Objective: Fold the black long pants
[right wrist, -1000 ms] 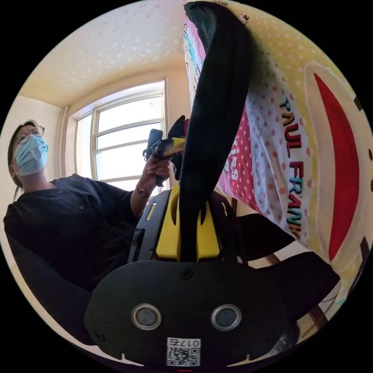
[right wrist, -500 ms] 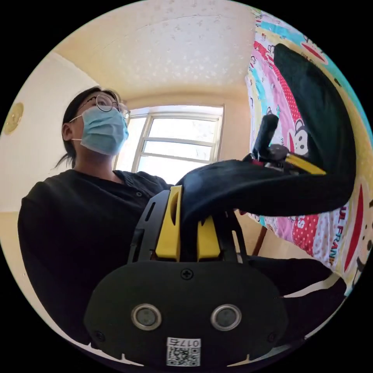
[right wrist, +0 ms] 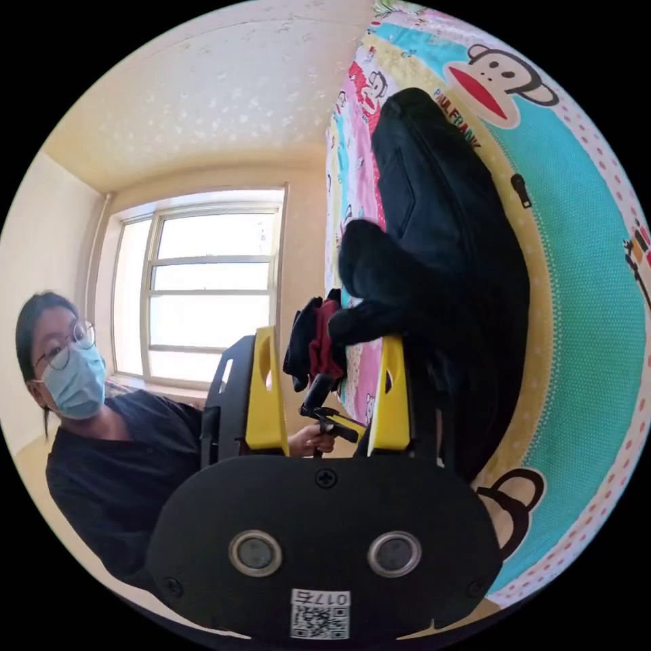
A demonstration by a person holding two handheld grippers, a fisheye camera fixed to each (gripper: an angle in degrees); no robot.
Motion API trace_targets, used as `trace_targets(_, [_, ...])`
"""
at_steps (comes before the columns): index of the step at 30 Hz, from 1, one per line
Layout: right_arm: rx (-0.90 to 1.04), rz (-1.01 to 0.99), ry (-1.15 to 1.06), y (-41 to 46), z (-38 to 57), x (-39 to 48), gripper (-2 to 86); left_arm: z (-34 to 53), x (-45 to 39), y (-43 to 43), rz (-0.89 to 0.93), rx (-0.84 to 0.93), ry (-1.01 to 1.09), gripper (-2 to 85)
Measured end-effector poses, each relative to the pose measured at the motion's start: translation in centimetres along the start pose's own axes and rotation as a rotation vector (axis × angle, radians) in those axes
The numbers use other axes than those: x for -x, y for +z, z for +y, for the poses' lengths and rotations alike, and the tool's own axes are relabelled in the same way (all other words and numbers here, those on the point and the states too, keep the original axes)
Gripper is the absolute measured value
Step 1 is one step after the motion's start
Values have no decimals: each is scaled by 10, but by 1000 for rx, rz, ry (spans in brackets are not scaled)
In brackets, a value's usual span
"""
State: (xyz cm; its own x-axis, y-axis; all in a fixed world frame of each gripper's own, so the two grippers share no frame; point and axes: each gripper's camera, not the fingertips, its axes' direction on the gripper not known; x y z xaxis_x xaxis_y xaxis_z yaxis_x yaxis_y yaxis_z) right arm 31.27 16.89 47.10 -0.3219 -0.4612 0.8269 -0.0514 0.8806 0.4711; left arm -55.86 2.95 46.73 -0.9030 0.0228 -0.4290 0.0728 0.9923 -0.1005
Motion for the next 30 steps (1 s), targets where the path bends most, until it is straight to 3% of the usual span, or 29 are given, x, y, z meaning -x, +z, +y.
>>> trace_targets(4, [100, -13, -25, 38, 3, 2, 182, -10, -18, 5, -60, 67, 117, -1])
trace_targets(6, [8, -66, -41, 32, 7, 2, 179, -22, -42, 1, -83, 2, 227, 40])
trace_targets(8, [-205, 45, -9, 5, 24, -5, 179, -35, -59, 1, -87, -48, 295, 94])
trace_targets(10, [-284, 214, 56, -5, 40, -19, 182, -50, -69, 12, -75, -65, 328, 128])
trace_targets(12, [-268, 357, 127, 5, 51, -39, 184, -70, -65, 49, -100, -12, 319, 150])
trace_targets(15, [-191, 315, 138, 49, 58, -74, 154, -78, -43, 111, -152, 130, 253, 119])
trace_targets(17, [-244, 326, -25, 80, 57, -49, 68, -62, -45, 118, -139, 74, 272, 79])
trace_targets(21, [-206, 274, -252, 121, 40, 5, 62, 4, -81, 99, -239, -99, 471, 54])
trace_targets(26, [-237, 469, 115, 127, 35, -50, 101, -3, -6, 105, -338, -12, 132, 92])
trace_targets(28, [-314, 445, 104, 109, 59, -41, 118, -2, 11, 87, -307, -102, 86, 100])
trace_targets(30, [-356, 456, 170, 94, 88, -39, 138, 1, 5, 60, -313, -240, 181, 85])
